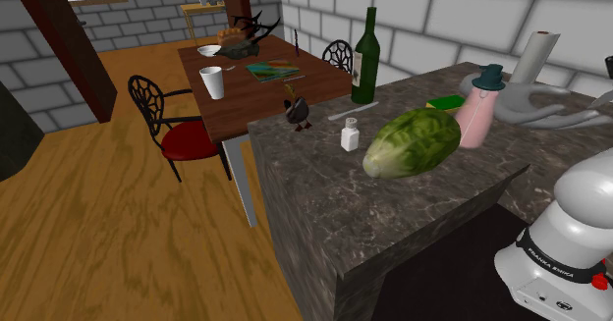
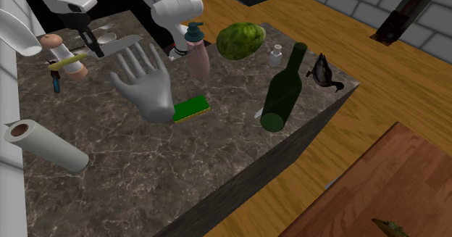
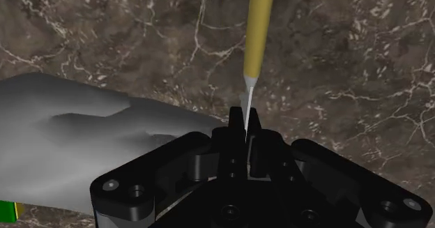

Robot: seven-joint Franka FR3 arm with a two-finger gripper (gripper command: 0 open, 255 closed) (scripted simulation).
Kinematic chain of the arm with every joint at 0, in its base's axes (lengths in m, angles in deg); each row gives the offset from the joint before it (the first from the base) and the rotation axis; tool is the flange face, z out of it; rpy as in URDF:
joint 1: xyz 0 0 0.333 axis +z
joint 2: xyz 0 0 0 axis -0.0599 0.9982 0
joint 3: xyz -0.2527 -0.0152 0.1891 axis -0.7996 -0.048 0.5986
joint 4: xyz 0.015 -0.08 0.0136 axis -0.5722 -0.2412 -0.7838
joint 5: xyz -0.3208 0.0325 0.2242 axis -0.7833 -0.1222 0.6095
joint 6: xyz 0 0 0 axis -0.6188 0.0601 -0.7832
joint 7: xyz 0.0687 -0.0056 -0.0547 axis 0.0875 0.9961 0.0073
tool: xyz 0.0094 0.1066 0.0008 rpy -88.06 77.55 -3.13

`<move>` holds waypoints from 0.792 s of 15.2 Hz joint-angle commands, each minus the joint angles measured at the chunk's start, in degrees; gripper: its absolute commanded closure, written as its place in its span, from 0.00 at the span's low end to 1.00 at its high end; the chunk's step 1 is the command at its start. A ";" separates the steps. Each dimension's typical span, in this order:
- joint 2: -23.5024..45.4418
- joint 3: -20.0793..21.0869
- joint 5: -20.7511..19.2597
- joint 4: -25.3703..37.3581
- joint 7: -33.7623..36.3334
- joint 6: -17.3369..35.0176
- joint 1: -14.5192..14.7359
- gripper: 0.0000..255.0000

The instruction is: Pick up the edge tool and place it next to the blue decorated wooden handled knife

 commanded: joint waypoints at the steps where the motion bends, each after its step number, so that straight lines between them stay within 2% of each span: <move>1: -2.69 0.32 -1.55 -1.06 -1.73 -1.47 -2.68 1.00; 7: -8.22 -1.32 -5.87 -1.17 -8.63 -5.27 -9.03 1.00; 12: -11.41 -3.66 -9.35 0.47 -15.11 -8.05 -13.20 1.00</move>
